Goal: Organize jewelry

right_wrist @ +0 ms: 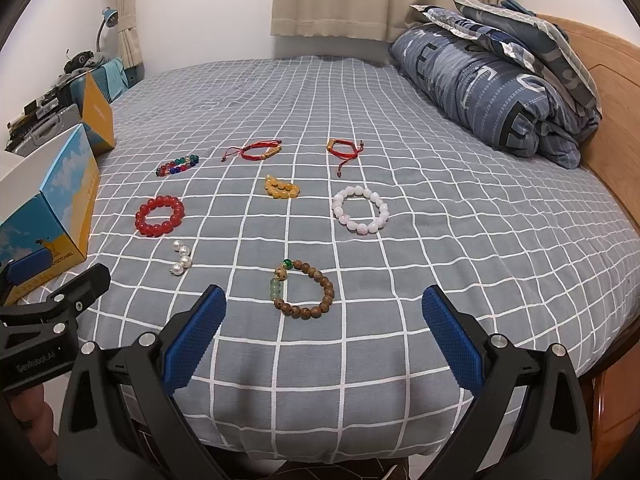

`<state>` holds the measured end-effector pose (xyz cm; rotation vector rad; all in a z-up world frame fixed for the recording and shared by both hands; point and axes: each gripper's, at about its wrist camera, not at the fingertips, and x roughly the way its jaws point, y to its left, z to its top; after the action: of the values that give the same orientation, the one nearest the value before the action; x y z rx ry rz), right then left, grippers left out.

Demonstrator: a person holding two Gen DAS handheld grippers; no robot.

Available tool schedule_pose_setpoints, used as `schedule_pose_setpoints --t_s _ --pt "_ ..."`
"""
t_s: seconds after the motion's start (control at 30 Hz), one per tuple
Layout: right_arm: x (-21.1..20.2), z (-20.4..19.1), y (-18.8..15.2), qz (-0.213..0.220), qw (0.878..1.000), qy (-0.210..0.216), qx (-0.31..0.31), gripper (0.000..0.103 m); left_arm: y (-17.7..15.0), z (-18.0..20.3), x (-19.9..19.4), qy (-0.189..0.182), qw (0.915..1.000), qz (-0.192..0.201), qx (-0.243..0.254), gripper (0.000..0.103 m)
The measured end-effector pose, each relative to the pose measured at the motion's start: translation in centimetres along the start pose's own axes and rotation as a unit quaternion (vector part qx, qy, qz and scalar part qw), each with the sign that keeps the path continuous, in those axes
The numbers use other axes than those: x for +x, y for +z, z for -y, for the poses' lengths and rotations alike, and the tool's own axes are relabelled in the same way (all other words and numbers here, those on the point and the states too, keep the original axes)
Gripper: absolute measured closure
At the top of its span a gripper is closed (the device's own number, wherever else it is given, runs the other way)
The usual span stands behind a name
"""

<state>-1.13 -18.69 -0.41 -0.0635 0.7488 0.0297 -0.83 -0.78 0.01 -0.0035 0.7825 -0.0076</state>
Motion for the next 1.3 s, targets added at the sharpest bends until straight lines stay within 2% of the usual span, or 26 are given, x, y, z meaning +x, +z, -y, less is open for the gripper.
schedule_pose_setpoints --t_s 1.0,1.3 --pt "-0.2 0.0 0.0 0.001 1.000 0.002 0.001 0.008 0.0 0.2 -0.4 0.007 1.0000 -0.002 0.004 0.006" --pt "0.3 0.5 1.8 -0.006 1.000 0.000 0.001 0.008 2.0 0.3 0.4 0.005 0.9999 -0.007 0.007 0.006"
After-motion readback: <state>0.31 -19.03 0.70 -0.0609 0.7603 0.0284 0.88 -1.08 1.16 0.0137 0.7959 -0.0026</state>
